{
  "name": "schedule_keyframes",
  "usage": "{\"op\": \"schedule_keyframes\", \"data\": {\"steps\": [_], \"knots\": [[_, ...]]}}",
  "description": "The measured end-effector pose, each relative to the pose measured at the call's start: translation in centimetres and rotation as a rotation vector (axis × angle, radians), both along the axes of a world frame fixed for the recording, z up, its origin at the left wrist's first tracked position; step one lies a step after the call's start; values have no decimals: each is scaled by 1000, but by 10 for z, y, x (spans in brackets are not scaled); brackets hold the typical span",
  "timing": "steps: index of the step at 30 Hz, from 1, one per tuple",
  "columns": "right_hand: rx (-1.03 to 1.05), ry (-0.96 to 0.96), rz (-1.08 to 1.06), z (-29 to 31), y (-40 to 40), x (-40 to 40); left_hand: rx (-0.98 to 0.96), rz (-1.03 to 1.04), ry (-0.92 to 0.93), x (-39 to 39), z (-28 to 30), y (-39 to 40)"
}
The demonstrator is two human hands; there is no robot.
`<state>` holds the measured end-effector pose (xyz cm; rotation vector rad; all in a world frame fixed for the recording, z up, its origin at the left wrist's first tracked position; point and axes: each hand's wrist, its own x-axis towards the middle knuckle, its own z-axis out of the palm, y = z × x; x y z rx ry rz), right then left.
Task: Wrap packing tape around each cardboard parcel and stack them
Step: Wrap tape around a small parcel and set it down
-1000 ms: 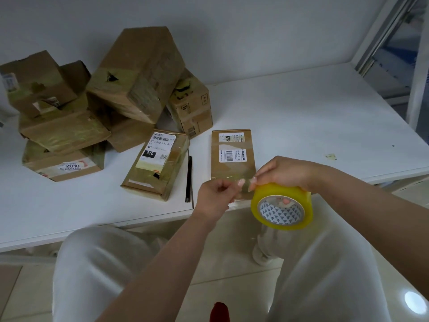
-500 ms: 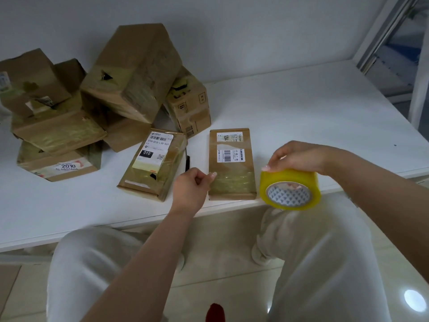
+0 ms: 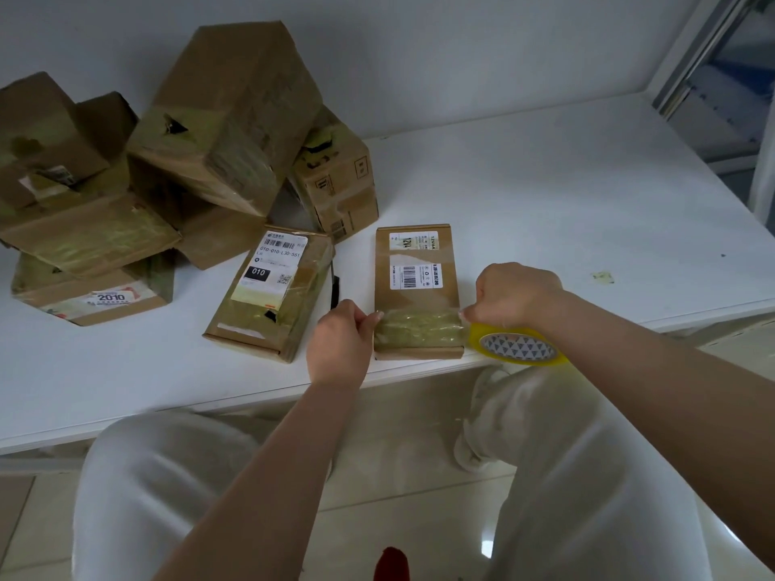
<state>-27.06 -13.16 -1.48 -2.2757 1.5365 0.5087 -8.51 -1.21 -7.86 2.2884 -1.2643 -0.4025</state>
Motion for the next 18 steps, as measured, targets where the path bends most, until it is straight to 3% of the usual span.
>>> {"op": "schedule_keyframes", "data": {"steps": [6,12,15,18], "knots": [[17,27,16,-10,0,3,83,10,22,2,-9,-3],[-1,38,26,-11,0,5,175,72,267,3,-21,0],[-5,35,24,-12,1,5,121,115,296,3,-24,3],[-17,31,31,-12,2,6,-64,196,240,3,-19,11]]}}
